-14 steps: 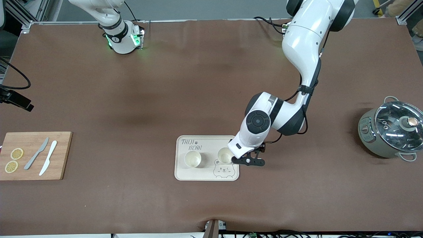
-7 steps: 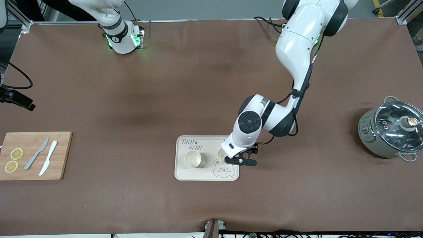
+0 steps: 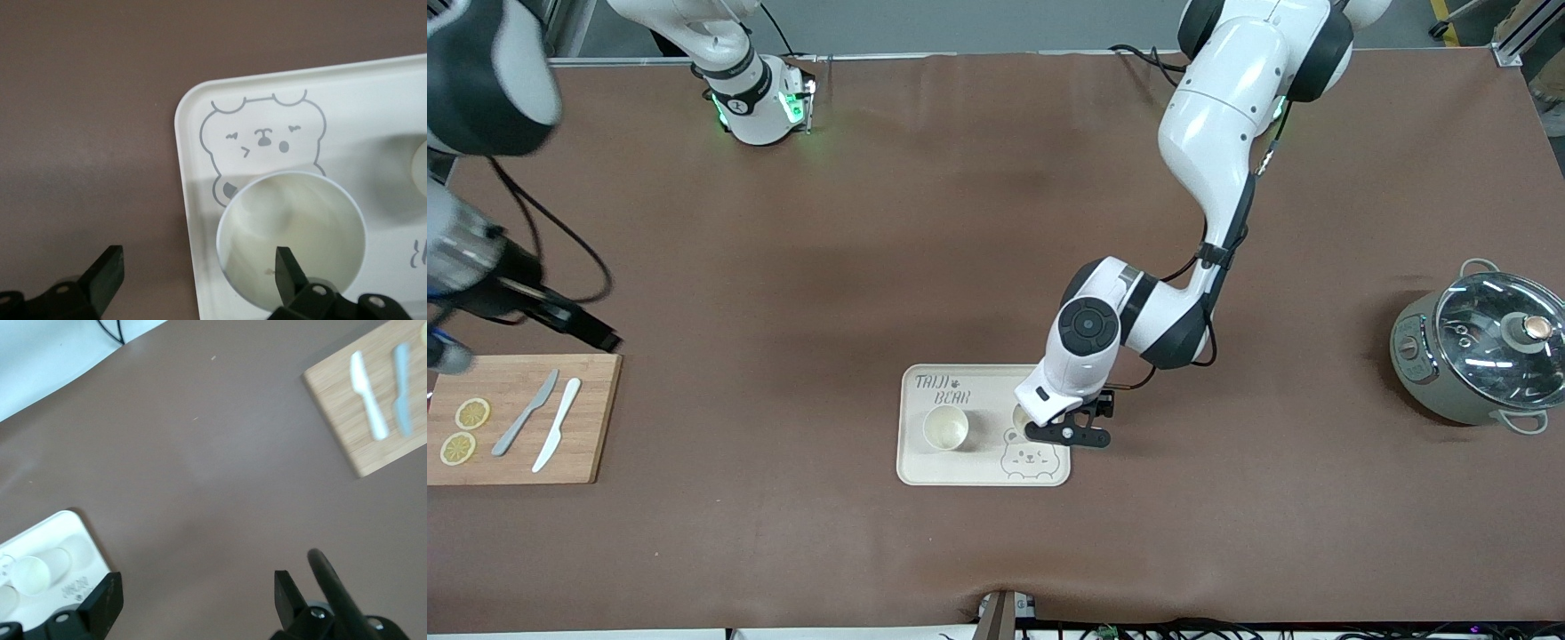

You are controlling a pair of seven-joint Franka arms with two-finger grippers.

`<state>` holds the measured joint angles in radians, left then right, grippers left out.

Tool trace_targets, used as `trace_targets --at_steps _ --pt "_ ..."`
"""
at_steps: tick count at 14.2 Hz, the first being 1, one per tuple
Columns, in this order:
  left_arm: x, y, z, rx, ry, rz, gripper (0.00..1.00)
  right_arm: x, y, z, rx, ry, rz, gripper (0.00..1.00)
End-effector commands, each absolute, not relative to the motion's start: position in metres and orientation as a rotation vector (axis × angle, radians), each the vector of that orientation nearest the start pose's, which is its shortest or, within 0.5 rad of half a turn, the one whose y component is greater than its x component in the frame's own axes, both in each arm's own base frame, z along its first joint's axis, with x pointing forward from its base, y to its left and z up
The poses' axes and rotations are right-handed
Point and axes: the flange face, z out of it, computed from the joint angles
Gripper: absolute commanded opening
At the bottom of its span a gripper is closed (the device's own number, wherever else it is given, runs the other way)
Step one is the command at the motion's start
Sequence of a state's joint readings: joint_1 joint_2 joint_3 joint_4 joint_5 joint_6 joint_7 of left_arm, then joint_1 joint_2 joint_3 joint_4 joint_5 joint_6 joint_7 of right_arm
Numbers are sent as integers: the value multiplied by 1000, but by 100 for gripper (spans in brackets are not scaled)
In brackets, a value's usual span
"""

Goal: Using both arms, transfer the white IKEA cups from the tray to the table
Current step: 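Lift the cup with the left gripper while the right gripper reaches the tray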

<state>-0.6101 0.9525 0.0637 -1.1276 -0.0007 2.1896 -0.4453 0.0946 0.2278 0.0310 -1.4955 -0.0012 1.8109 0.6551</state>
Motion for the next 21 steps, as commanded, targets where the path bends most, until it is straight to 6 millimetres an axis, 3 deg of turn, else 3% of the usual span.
trace_targets --at_steps 1,3,4,6,11,13,15,19,21 --pt "664 -420 239 -3118 204 -243 100 655 127 510 -2941 922 -119 100" --pt "661 -422 234 -3131 170 -229 100 662 161 489 -2918 912 -147 100" --pt "658 -423 235 -3156 51 -194 1 665 177 482 -2887 926 -172 100" --pt "658 -422 231 -3165 -16 -179 0 670 195 467 -2844 982 -191 100" --pt "659 -421 237 -3170 -30 -186 0 675 253 408 -2853 875 -225 100" --pt "662 -419 246 -3167 -32 -208 0 676 274 394 -2847 825 -249 100" --pt "668 -404 267 -3158 -51 -191 0 676 284 389 -2856 799 -245 100" --pt "666 -361 351 -3112 83 -28 0 675 308 358 -2890 757 -216 100" --pt "666 -337 381 -3100 124 24 0 678 318 348 -2896 742 -215 100"
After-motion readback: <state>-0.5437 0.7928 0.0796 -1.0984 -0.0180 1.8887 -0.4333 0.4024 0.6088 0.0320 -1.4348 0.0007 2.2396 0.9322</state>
